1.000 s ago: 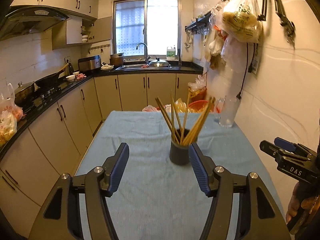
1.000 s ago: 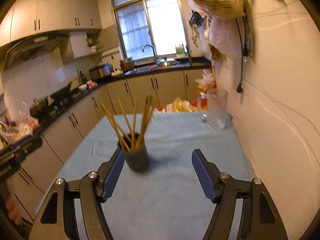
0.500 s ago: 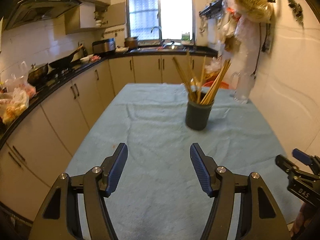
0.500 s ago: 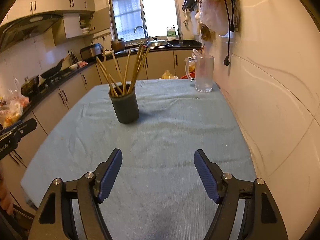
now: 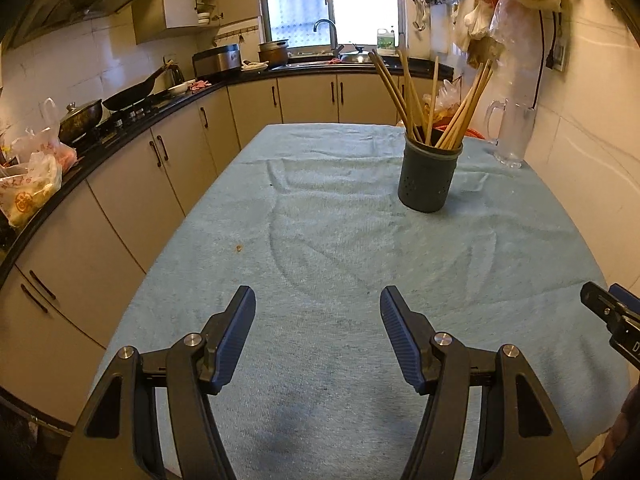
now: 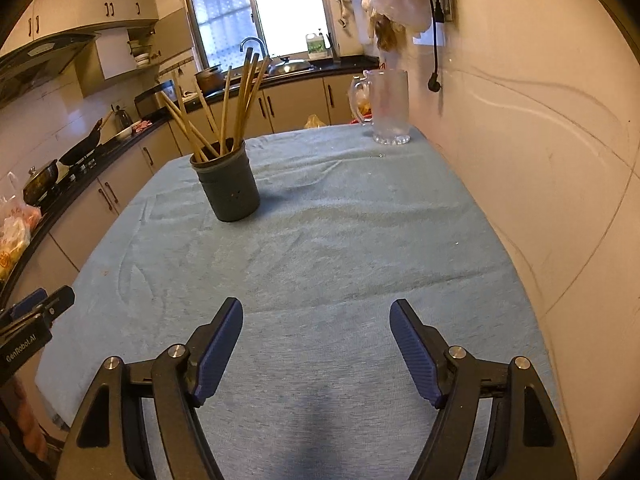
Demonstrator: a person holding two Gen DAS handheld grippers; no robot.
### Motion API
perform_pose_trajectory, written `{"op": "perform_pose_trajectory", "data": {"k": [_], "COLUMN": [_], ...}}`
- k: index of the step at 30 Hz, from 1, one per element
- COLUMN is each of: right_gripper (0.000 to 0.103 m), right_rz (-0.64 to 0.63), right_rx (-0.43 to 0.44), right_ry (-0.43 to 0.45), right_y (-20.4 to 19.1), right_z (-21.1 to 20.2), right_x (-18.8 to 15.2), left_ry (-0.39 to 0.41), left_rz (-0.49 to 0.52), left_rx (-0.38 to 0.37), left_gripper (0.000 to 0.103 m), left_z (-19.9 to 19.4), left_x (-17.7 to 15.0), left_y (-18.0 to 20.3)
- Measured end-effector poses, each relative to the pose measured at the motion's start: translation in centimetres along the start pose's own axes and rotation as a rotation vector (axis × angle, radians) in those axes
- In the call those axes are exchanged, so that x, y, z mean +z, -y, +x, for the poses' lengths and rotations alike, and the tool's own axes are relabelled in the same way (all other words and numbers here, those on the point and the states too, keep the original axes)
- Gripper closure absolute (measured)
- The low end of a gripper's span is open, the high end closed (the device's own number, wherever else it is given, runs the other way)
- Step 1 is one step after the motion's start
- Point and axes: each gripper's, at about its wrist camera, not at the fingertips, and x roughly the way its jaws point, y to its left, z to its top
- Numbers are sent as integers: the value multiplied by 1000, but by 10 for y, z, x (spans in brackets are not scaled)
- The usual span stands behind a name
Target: Organize utensils
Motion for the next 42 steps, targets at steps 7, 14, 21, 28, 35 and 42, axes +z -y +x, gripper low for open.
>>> {"op": "perform_pose_trajectory", "data": {"k": [7, 14, 21, 28, 35, 42], "right_gripper": [23, 23, 22, 22, 22, 22], "right_rz": [-34, -62, -85, -89, -86, -80], "right_rx": [0, -7, -7, -5, -2, -1], "right_ry": [-26, -51, -58, -57, -53, -45], "right_y": [-18, -33, -41, -42, -40, -39], "right_z": [9, 18, 21, 20, 19, 16], "right_x": [-4, -10, -12, -12, -14, -16], "left_ry": [-28, -57, -59, -60, -53, -43], "left_rz": [-15, -41, -49, -47, -34, -23], "left_rx": [-7, -20, -21, -24, -31, -42], "left_gripper": [39, 39, 39, 39, 39, 38], "left_z": [10, 19, 20, 20, 18, 13], "left_x": [-7, -13, -15, -16, -17, -18], "left_y": [-10, -23, -25, -25, -21, -18]}}
